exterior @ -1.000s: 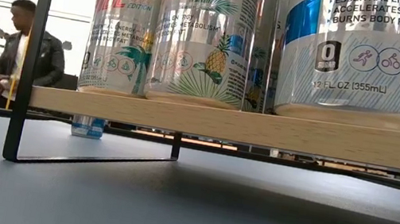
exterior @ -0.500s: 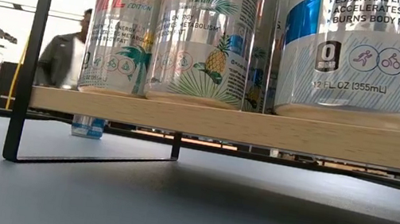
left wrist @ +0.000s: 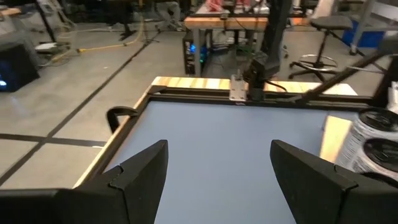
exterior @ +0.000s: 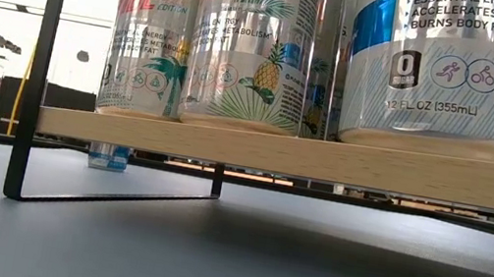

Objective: Place canned beverage on shelf
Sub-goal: Put the right blue soda can aligned with the other blue soda can on the shelf

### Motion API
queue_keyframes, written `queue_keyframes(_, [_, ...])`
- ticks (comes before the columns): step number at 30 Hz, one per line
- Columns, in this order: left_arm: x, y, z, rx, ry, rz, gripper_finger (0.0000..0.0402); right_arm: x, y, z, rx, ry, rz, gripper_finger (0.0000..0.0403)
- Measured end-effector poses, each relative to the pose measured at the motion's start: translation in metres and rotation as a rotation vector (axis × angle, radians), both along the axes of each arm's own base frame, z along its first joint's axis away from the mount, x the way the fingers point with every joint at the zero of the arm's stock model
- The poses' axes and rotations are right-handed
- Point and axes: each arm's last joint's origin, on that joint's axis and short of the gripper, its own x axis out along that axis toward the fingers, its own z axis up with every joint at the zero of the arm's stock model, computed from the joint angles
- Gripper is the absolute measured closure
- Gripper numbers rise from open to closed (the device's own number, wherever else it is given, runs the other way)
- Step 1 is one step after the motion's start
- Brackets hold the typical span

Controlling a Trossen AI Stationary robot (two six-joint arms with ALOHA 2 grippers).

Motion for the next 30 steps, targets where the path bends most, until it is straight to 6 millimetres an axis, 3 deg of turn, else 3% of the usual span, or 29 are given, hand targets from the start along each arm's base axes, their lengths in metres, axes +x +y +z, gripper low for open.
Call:
queue_keyframes(6, [0.0,0.001,0.001,0.001,-0.009,0.044,0.0132,-0.015,-0.018,0.031,-0.185,-0.003,-0.042,0.0133])
queue_keyframes(11, [-0.001,0.004,-0.002,-0.013,0.024,0.114,0.0132,-0.017,-0.036,0.057,-0.393,-0.226,-0.025,0.0133])
queue_keyframes(16, [-0.004,0.012,-0.006,-0.044,0.05,0.151,0.0132,-0.015,-0.074,0.078,-0.715,-0.39,-0.118,0.0133])
queue_keyframes(19, [-0.007,0.02,-0.007,-0.057,0.06,0.176,0.0132,-0.004,-0.106,0.086,-0.797,-0.425,-0.251,0.0133])
queue_keyframes(25, [-0.018,0.041,-0.015,-0.102,0.14,0.228,0.0132,0.021,-0.18,0.092,-0.686,-0.386,-0.473,0.0133])
queue_keyframes(30, [-0.027,0.054,-0.02,-0.146,0.181,0.265,0.0132,0.046,-0.243,0.086,-0.318,-0.39,-0.386,0.0133])
